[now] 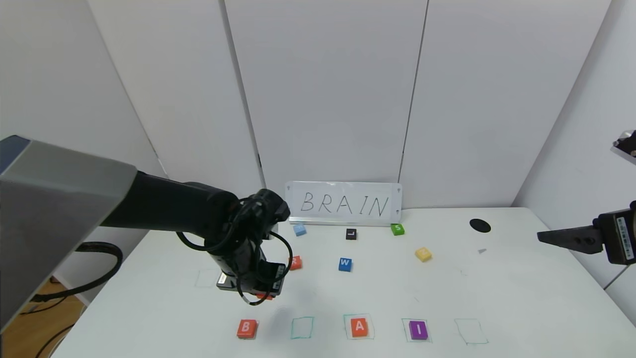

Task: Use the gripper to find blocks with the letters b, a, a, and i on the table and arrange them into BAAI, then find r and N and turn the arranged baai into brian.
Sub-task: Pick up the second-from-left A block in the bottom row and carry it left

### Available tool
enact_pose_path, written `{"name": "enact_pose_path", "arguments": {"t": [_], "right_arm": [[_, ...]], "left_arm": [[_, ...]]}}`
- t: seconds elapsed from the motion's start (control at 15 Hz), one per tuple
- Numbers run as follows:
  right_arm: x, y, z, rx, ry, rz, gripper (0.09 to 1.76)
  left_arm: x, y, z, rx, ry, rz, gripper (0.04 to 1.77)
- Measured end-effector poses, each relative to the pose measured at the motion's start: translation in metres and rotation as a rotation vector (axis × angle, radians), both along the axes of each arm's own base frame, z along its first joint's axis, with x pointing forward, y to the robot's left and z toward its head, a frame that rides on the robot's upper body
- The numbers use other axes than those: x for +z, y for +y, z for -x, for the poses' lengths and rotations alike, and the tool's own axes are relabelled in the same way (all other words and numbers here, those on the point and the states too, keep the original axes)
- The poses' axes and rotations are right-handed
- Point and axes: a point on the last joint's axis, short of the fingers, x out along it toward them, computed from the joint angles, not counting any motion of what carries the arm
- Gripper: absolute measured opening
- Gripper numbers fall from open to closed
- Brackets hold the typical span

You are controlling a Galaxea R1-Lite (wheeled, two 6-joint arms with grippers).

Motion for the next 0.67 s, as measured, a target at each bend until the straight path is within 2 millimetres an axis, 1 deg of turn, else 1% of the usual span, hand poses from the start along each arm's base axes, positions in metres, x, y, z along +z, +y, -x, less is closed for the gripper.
{"name": "enact_pose_path", "arguments": {"t": [0.13,0.33,0.67], "right_arm": [[0.0,0.001,0.0,0.004,0.001,0.001,1.71],[-0.001,0.001,0.001,0.006,0.001,0.001,1.71],[-0.001,0.001,0.002,0.008,0.001,0.001,1.71]], "left_arm": [[0.006,0.026,-0.007,0.022,-0.014,-0.009,0.5],[0.011,0.061,-0.018,0.052,-0.023,0.002,0.5],[0.007,0.113,-0.032,0.07,-0.022,-0.011,0.5]]}}
